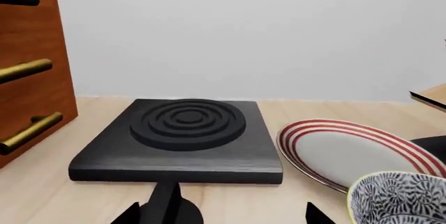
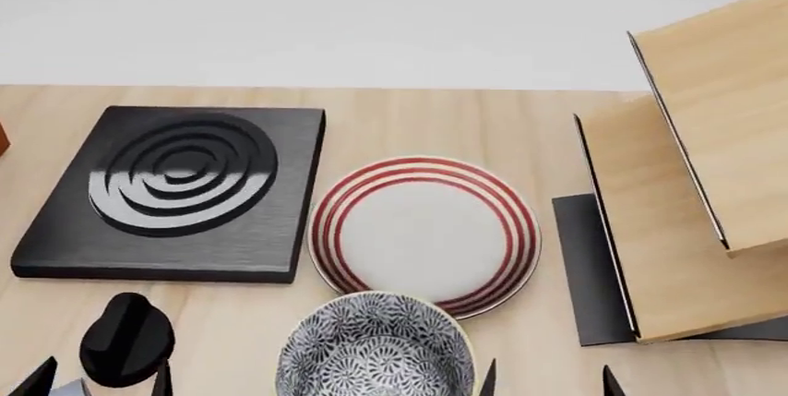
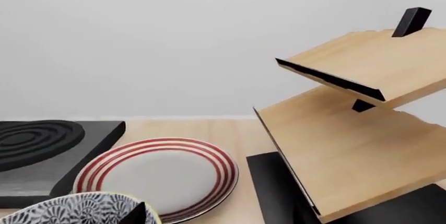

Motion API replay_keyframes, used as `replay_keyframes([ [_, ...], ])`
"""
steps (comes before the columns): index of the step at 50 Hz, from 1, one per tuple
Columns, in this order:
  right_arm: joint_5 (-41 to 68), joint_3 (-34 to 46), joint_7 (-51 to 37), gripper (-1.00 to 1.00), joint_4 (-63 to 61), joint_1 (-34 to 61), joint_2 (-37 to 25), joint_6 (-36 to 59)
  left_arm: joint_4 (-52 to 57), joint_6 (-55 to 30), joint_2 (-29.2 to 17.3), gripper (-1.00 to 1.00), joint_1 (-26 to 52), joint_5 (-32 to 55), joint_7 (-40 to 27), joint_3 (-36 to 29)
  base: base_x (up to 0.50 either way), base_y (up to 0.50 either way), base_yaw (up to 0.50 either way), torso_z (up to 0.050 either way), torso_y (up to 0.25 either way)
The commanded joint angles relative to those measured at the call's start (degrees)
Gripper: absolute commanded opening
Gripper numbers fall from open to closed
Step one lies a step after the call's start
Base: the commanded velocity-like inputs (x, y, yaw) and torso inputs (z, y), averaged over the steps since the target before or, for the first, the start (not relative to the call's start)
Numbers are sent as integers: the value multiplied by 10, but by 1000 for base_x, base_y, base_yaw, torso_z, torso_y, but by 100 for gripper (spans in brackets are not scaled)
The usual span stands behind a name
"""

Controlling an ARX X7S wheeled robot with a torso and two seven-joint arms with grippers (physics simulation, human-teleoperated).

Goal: Pick up the cream cheese and put it in the bowl.

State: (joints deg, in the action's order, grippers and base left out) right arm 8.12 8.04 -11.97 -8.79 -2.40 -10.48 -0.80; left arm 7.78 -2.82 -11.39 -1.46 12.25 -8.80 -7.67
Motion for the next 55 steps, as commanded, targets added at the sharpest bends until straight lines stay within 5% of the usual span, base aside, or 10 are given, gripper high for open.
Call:
replay_keyframes([
  [1,5,2,-1,100,-3,-3,-5,-10,3,2,-4,100,-1,4,-5,-2,422,-70,0,0,0],
  [38,15,5,-17,100,-25,-15,-17,-16,40,-35,-26,100,-5,21,-16,-12,102,-2,0,0,0],
  [55,23,4,-21,100,-29,-18,-26,-23,255,-151,-129,100,-67,80,-14,24,0,0,0,0,0],
])
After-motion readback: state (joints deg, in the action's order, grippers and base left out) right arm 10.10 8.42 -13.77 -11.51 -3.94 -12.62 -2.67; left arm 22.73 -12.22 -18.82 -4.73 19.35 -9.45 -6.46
